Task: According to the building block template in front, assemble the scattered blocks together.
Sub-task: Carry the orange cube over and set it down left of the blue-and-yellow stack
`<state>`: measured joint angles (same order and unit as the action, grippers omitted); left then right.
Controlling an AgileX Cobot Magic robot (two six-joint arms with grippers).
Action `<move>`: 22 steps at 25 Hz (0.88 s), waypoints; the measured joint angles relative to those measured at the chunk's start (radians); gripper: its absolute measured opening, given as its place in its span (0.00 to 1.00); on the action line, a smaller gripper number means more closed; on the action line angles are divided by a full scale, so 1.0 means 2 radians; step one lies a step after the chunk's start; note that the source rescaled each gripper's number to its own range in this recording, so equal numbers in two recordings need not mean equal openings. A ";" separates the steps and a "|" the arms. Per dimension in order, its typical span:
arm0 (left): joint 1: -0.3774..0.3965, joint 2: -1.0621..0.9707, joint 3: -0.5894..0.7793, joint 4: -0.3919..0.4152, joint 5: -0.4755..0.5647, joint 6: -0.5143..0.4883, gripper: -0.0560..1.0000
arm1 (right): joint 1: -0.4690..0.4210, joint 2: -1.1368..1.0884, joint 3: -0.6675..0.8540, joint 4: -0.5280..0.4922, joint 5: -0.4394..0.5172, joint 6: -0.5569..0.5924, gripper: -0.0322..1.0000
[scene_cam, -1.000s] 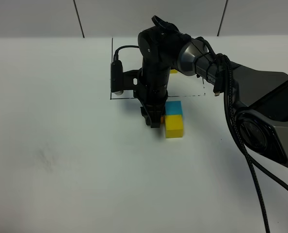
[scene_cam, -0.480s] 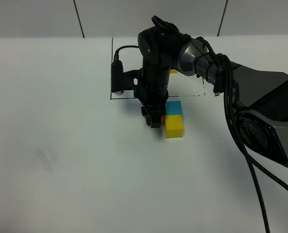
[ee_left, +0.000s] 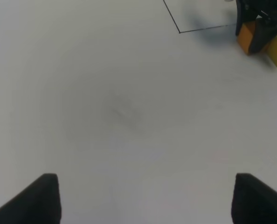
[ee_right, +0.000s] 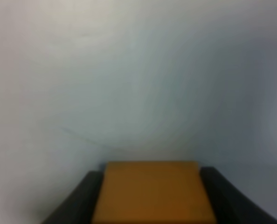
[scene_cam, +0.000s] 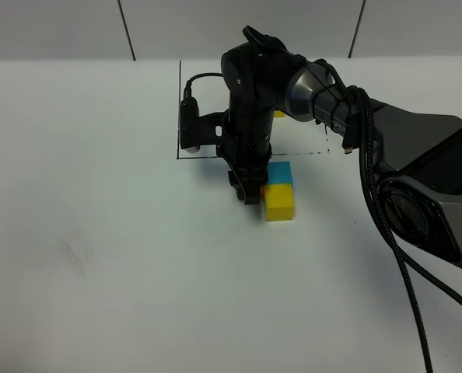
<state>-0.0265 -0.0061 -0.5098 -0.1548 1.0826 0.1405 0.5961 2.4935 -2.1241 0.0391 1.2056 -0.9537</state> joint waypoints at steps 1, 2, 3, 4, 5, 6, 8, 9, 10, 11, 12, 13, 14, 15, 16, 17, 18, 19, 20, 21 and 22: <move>0.000 0.000 0.000 0.000 0.000 0.000 0.65 | 0.000 0.000 0.000 0.000 0.000 0.000 0.29; 0.000 0.000 0.000 0.000 0.000 0.000 0.65 | 0.000 0.000 0.000 0.000 0.000 0.000 0.29; 0.000 0.000 0.000 0.000 0.000 0.000 0.65 | 0.000 0.000 0.000 0.000 0.000 0.000 0.29; 0.000 0.000 0.000 0.000 0.000 0.000 0.65 | 0.000 0.000 0.000 0.000 0.000 0.000 0.29; 0.000 0.000 0.000 0.000 0.000 0.000 0.65 | 0.000 0.000 0.000 0.000 0.000 0.000 0.29; 0.000 0.000 0.000 0.000 0.000 0.000 0.65 | 0.000 0.000 0.000 0.000 0.000 0.000 0.29; 0.000 0.000 0.000 0.000 0.000 0.000 0.65 | 0.000 0.000 0.000 0.000 0.000 0.000 0.29; 0.000 0.000 0.000 0.000 0.000 0.000 0.65 | 0.000 0.000 0.000 0.000 0.000 0.000 0.29; 0.000 0.000 0.000 0.000 0.000 0.000 0.65 | 0.000 0.000 0.000 0.000 0.000 0.000 0.29; 0.000 0.000 0.000 0.000 0.000 0.000 0.65 | 0.000 0.000 0.000 0.000 0.000 0.000 0.29; 0.000 0.000 0.000 0.000 0.000 0.000 0.65 | 0.000 0.000 0.000 0.000 0.000 -0.001 0.29; 0.000 0.000 0.000 0.000 0.000 0.000 0.65 | 0.000 0.000 0.000 0.000 0.000 -0.001 0.29; 0.000 0.000 0.000 0.000 0.000 0.000 0.65 | 0.000 0.000 0.000 0.000 0.000 -0.003 0.29; 0.000 0.000 0.000 0.000 0.000 0.000 0.65 | 0.000 0.000 0.000 0.000 0.000 -0.004 0.29; 0.000 0.000 0.000 0.000 0.000 0.000 0.65 | 0.000 0.000 0.000 0.000 0.000 -0.004 0.29; 0.000 0.000 0.000 0.000 0.000 0.000 0.65 | 0.000 -0.001 0.000 0.000 0.000 -0.005 0.29; 0.000 0.000 0.000 0.000 0.000 0.000 0.65 | 0.000 -0.001 0.000 0.000 0.000 -0.006 0.29; 0.000 0.000 0.000 0.000 0.000 0.000 0.65 | 0.000 -0.001 0.000 0.000 0.000 -0.008 0.29; 0.000 0.000 0.000 0.000 0.000 0.000 0.65 | 0.000 -0.001 0.000 0.000 0.001 -0.009 0.29; 0.000 0.000 0.000 0.000 0.000 0.000 0.65 | 0.000 -0.002 0.000 0.000 0.001 -0.011 0.29; 0.000 0.000 0.000 0.000 0.000 0.000 0.65 | 0.000 -0.002 0.001 -0.001 0.001 -0.013 0.29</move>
<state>-0.0265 -0.0061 -0.5098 -0.1548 1.0826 0.1414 0.5961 2.4902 -2.1231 0.0381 1.2068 -0.9792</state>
